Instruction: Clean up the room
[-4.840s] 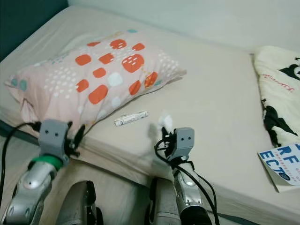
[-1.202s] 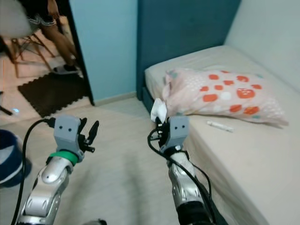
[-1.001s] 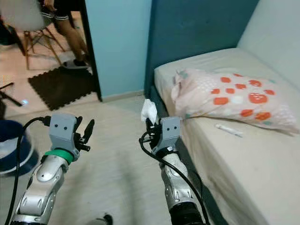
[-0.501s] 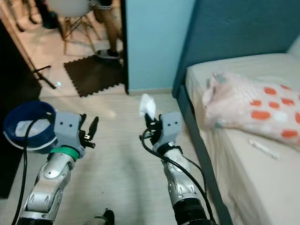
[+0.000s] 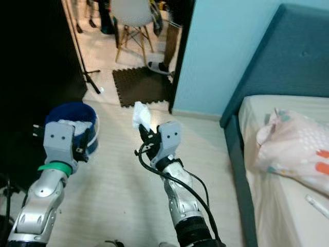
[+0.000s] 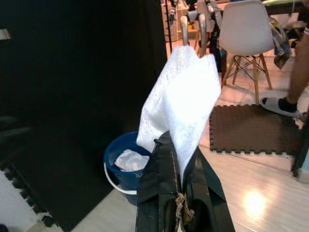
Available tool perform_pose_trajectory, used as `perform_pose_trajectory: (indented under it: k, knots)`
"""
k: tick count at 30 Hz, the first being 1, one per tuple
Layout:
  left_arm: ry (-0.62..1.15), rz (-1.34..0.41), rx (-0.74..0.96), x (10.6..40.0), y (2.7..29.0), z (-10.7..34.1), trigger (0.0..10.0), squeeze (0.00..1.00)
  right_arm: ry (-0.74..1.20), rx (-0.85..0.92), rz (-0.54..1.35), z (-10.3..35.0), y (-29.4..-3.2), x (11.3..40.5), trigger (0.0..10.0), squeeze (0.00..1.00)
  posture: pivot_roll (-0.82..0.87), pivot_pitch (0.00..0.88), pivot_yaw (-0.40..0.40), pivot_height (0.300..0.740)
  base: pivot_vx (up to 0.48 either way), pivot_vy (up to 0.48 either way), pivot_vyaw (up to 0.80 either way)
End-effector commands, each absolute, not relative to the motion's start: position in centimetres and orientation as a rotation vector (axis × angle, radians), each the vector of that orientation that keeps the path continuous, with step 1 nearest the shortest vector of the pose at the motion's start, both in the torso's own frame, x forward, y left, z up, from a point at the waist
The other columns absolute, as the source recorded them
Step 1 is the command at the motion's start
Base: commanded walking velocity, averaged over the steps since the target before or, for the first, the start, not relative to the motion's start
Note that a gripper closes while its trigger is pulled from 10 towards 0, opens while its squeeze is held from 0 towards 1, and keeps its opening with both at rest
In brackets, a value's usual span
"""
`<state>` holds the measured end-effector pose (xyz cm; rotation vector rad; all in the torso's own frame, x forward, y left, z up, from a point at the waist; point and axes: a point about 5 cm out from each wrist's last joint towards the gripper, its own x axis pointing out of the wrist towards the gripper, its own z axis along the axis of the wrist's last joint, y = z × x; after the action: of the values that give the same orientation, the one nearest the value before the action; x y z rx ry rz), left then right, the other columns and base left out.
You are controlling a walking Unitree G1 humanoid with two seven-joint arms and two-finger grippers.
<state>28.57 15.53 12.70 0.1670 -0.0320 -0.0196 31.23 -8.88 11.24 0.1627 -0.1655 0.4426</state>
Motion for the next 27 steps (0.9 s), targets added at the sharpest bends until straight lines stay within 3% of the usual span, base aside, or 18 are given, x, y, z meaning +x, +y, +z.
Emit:
perform_pose_trajectory:
  k: [1,7,27]
  knots:
    - [-0.019,-0.026,0.173,28.47,15.3,12.4,10.0,0.0,-0.141,0.174,0.423,10.73,-9.26,31.22,10.0,0.0,0.05,0.0,-0.003,0.733,0.48,0.0,0.0]
    - [-0.019,-0.025,0.178,28.46,15.4,12.43,10.0,0.0,-0.138,0.169,0.44,10.66,-9.04,31.17,10.0,0.0,0.06,0.0,0.0,0.733,0.48,0.0,0.0]
    - [-0.005,-0.018,0.194,28.26,15.76,12.17,10.0,0.0,-0.129,0.165,0.503,10.51,-8.52,31.18,10.0,0.0,0.07,0.0,-0.005,0.733,0.477,0.0,0.71]
